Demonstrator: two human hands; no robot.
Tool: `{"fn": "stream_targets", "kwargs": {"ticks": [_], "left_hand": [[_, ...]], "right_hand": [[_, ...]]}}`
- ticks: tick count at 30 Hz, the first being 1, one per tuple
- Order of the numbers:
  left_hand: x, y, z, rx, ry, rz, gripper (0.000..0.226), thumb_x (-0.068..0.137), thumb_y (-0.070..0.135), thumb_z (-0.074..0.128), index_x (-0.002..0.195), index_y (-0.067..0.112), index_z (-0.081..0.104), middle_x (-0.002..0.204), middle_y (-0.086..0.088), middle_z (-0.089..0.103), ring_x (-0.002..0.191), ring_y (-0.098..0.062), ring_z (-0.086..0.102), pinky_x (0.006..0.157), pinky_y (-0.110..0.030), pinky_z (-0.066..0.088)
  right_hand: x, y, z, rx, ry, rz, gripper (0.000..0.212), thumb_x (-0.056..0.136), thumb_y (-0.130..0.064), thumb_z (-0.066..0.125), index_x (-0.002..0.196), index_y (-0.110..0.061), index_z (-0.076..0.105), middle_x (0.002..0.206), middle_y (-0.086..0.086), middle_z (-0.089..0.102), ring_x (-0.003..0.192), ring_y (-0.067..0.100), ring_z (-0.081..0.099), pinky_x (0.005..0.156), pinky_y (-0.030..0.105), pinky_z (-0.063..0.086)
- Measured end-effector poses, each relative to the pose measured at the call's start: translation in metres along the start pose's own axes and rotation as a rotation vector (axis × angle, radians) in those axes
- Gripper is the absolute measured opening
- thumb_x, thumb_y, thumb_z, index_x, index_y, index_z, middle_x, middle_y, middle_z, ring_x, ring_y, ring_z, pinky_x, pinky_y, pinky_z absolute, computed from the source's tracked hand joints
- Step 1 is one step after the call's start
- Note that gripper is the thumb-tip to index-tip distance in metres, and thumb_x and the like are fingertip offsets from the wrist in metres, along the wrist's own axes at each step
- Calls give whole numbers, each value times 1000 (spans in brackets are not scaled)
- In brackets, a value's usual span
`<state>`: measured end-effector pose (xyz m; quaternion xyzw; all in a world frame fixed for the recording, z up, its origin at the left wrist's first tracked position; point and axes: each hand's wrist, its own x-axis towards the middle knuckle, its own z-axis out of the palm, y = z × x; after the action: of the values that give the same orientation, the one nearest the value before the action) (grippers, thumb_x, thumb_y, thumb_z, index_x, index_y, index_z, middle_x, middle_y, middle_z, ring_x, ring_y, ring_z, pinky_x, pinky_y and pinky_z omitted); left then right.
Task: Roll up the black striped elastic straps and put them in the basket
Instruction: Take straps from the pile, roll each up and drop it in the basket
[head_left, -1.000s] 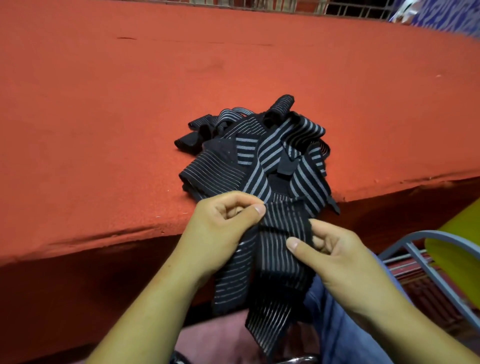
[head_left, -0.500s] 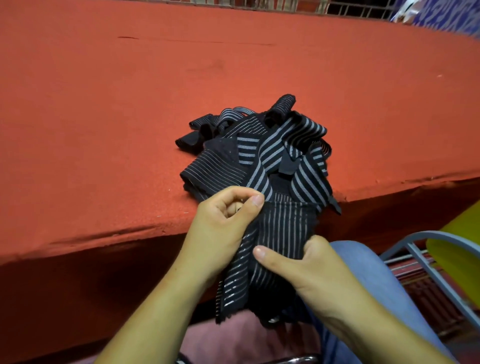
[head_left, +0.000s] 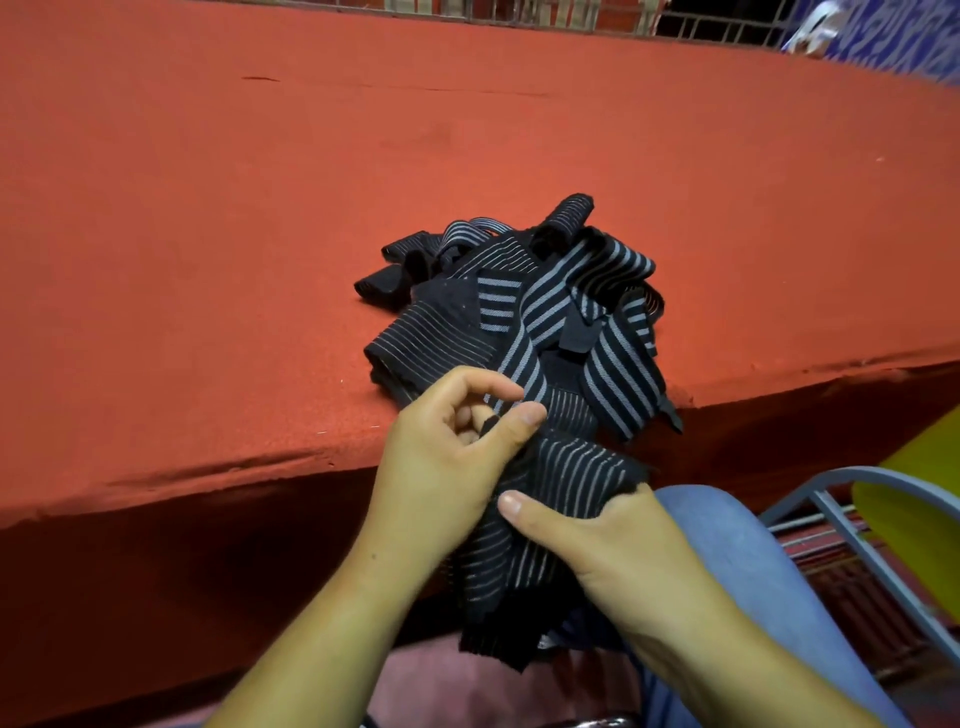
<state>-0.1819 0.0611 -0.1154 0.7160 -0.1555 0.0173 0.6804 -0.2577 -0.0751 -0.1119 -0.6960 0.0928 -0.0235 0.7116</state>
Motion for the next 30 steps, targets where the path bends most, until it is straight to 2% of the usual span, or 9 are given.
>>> {"fn": "stream_targets", "kwargs": {"ticks": [4,8,11,15,19,22,24,27,30], "left_hand": [[6,6,-11,-163,-218,-121,23,86,28,75,107,22,70,71,2,63,64,-7,56,61,-16,48],[9,8,-24,-129,-388,-179,27,93,13,73,119,20,66,87,-1,74,80,-14,70,78,-29,59],[10,4,-28,-95,-433,-156,21,93,11,75,108,23,67,95,-2,75,87,-17,69,85,-38,56],[10,3,-28,50,-474,-84,16,94,5,72,98,21,71,90,9,71,85,-1,64,80,-16,49],[7,6,-25,17,-477,-66,25,88,18,78,110,29,72,105,9,76,92,-10,68,88,-28,56],[3,9,-21,59,-413,33,26,88,14,80,103,30,67,105,7,71,74,-18,56,79,-28,53],[1,13,-20,69,-420,85,25,88,8,78,98,28,67,101,10,68,74,-22,62,77,-27,55],[-3,18,-20,54,-475,66,23,92,8,75,103,27,69,104,6,70,79,-35,65,71,-47,58],[-6,21,-19,37,-536,6,26,94,8,72,110,28,68,98,17,68,57,-19,52,43,-36,52]], "right_hand": [[3,-2,-12,93,58,22,27,90,2,74,113,-12,79,110,5,81,106,25,77,94,39,62],[5,-3,-25,120,104,16,26,89,-2,74,114,-8,78,113,8,80,107,27,77,98,44,56],[7,-1,-31,143,131,-11,23,90,0,72,111,-5,78,111,12,80,106,30,77,96,44,56],[9,1,-36,114,153,-33,25,85,-6,74,109,-5,77,109,13,80,105,31,77,91,44,59],[10,-1,-36,93,195,-18,20,91,0,72,109,-6,77,107,11,81,103,30,78,93,46,59],[11,-1,-34,130,234,25,15,90,-1,74,104,-5,79,103,13,81,99,32,79,93,47,58],[10,-2,-33,144,245,45,15,90,-2,73,104,-5,79,102,14,81,98,33,79,91,46,59],[9,-3,-32,150,260,32,16,92,0,71,106,-3,78,102,16,81,98,35,78,87,44,60],[9,-4,-32,158,267,30,17,92,0,71,108,-3,78,102,18,80,96,38,78,88,46,61]]}}
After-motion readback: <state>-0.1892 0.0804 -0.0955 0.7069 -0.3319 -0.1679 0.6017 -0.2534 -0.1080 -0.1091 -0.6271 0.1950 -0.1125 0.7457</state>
